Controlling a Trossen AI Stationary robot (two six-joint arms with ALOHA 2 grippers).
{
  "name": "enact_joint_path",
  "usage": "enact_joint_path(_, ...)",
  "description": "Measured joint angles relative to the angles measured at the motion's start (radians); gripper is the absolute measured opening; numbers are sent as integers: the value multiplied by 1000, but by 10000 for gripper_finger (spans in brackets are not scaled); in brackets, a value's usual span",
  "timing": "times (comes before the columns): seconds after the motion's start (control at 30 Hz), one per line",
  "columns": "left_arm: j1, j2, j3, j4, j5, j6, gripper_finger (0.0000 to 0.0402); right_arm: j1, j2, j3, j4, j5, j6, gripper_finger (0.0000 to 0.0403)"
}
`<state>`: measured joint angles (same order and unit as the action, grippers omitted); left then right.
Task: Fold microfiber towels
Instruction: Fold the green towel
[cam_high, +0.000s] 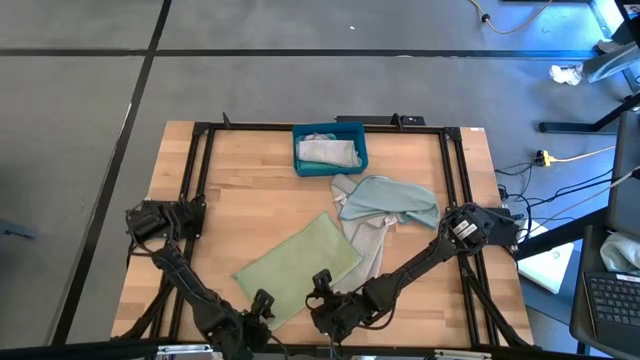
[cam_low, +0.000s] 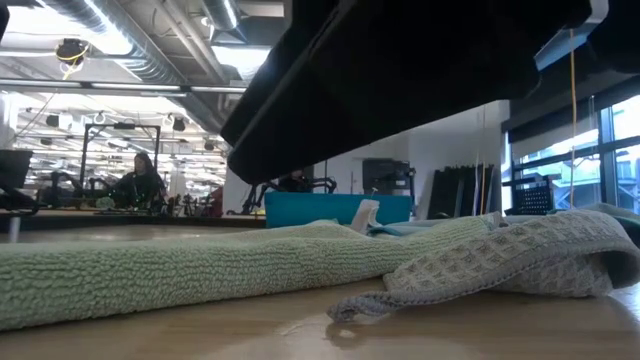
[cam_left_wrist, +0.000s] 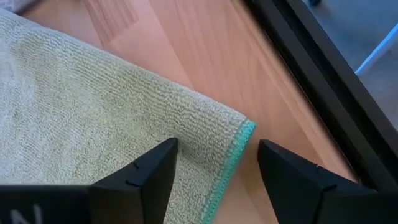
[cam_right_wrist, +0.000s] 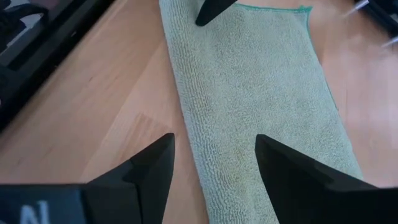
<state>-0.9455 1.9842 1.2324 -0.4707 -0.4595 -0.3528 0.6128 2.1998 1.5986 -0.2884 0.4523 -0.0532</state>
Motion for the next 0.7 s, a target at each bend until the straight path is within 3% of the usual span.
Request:
enact_joint_path(0.37,-6,3,-1,64,-75,-88,211,-2,0,0,-2,18,0,226)
enact_joint_path(0.7,-17,3,-1,49,-46,-115,147,-2,0,0,-1,18,0,226)
